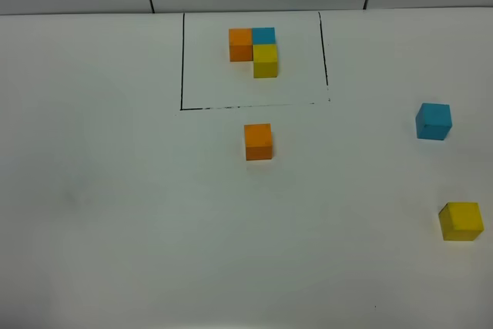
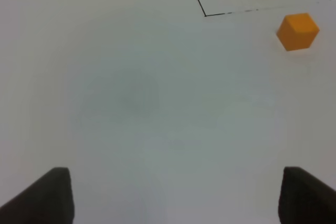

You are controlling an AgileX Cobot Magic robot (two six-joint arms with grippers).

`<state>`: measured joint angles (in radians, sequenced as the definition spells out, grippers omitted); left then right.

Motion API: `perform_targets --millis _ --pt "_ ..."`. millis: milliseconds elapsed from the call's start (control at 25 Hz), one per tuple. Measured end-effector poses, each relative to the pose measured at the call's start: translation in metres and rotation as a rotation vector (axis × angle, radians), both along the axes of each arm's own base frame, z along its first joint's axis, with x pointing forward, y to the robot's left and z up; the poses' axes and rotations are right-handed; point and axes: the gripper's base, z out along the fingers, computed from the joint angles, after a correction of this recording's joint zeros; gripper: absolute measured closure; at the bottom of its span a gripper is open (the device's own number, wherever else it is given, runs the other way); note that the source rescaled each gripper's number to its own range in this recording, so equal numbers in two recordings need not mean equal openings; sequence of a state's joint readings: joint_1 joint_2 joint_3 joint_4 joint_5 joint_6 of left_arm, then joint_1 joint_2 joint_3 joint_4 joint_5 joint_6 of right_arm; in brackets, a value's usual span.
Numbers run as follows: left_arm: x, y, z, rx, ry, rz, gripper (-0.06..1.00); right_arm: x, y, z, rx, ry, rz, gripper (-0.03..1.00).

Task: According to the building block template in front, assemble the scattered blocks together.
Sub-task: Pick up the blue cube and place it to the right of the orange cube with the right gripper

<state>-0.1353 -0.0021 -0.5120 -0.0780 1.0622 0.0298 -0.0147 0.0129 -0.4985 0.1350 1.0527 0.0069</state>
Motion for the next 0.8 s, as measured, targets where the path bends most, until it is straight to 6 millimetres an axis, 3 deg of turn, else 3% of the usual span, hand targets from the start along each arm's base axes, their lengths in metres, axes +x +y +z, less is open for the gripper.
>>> perform_targets --millis 800 --pt "-0.0009 -0.0046 -0.0025 -0.012 0.008 -0.022 0.14 0.0 0.0 0.0 0.001 0.0 0.0 0.2"
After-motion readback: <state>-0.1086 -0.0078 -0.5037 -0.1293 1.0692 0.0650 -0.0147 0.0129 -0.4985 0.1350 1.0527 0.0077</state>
